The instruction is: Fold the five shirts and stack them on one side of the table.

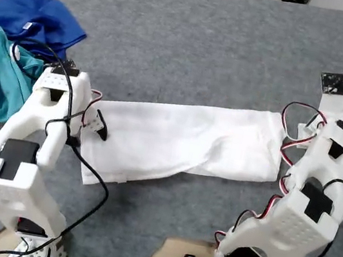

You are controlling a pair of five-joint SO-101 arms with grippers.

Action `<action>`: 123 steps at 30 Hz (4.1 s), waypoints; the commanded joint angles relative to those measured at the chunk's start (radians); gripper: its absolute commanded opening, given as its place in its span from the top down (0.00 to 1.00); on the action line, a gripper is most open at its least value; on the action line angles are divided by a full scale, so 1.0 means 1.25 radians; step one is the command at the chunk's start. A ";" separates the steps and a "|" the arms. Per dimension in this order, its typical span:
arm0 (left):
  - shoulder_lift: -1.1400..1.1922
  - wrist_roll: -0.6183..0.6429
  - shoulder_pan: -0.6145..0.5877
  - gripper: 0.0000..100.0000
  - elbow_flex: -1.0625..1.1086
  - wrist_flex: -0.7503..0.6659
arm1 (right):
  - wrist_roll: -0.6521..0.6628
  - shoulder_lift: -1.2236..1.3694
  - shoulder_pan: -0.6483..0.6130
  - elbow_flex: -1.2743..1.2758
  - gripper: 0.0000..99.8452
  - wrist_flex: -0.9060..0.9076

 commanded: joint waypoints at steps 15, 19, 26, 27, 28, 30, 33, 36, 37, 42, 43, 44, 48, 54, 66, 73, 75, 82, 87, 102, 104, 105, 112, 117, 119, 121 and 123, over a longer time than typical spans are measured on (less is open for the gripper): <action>0.013 0.001 -0.001 0.98 -0.158 0.043 | -0.002 -0.003 0.019 -0.037 0.99 -0.007; 0.020 -0.033 0.065 0.98 -0.285 0.118 | -0.002 -0.003 0.020 -0.037 0.99 -0.011; 0.019 -0.107 0.290 0.98 -0.396 0.124 | -0.063 -0.007 0.064 -0.057 0.99 -0.017; 0.020 -0.107 0.317 0.98 -0.416 0.124 | -0.095 -0.004 0.083 -0.069 0.99 -0.020; 0.020 -0.106 0.344 0.98 -0.436 0.124 | -0.125 -0.003 0.102 -0.080 0.99 -0.022; 0.020 -0.106 0.398 0.98 -0.473 0.124 | -0.169 -0.002 0.137 -0.101 0.99 -0.023; 0.021 -0.103 0.470 0.98 -0.532 0.122 | -0.183 -0.001 0.154 -0.106 0.99 -0.029; 0.024 -0.064 0.534 0.98 -0.595 0.110 | -0.183 -0.001 0.152 -0.106 0.99 -0.032; 0.029 -0.050 0.550 0.98 -0.616 0.101 | -0.183 -0.001 0.152 -0.106 0.99 -0.032; 0.134 0.026 0.605 0.98 -0.759 0.080 | -0.183 -0.001 0.152 -0.106 0.99 -0.033; 0.168 0.039 0.614 0.98 -0.797 0.083 | -0.183 -0.001 0.152 -0.106 0.99 -0.033; 0.204 0.048 0.620 0.98 -0.835 0.085 | -0.183 -0.001 0.152 -0.106 0.99 -0.033; 0.343 0.079 0.635 0.98 -1.011 0.086 | -0.184 -0.001 0.152 -0.106 0.99 -0.033; 0.492 0.104 0.681 0.98 -1.263 0.157 | -0.183 0.009 0.152 -0.109 0.99 -0.033; 0.616 0.118 0.721 0.94 -1.421 0.117 | -0.183 0.025 0.152 -0.127 0.99 -0.027; 0.616 0.178 0.723 0.81 -1.418 0.114 | -0.183 0.025 0.152 -0.128 0.99 -0.027; 0.613 0.178 0.719 0.81 -1.421 0.114 | -0.183 0.025 0.152 -0.128 0.99 -0.027; 0.586 0.174 0.640 0.82 -1.499 0.216 | -0.183 0.025 0.152 -0.128 0.99 -0.027; 0.590 0.177 0.587 0.93 -1.506 0.315 | -0.183 0.025 0.152 -0.128 0.99 -0.027; 0.720 0.222 0.633 0.98 -1.462 0.302 | -0.183 0.025 0.152 -0.133 0.99 -0.027; 0.719 0.225 0.660 0.98 -1.463 0.314 | -0.188 0.025 0.155 -0.133 0.99 -0.031; 0.717 0.225 0.675 0.98 -1.475 0.330 | -0.188 0.025 0.158 -0.134 0.99 -0.033; 0.715 0.225 0.759 0.98 -1.629 0.419 | -0.218 0.028 0.179 -0.149 0.99 -0.034; 0.708 0.225 0.803 0.98 -1.633 0.419 | -0.285 0.068 0.220 -0.206 0.99 -0.020; 0.704 0.225 0.804 0.98 -1.633 0.419 | -0.285 0.087 0.220 -0.238 0.99 0.012; 0.676 0.221 0.778 0.98 -1.631 0.419 | -0.282 0.107 0.220 -0.269 0.99 0.037; 0.634 0.222 0.718 0.98 -1.631 0.417 | -0.282 0.126 0.220 -0.296 0.99 0.058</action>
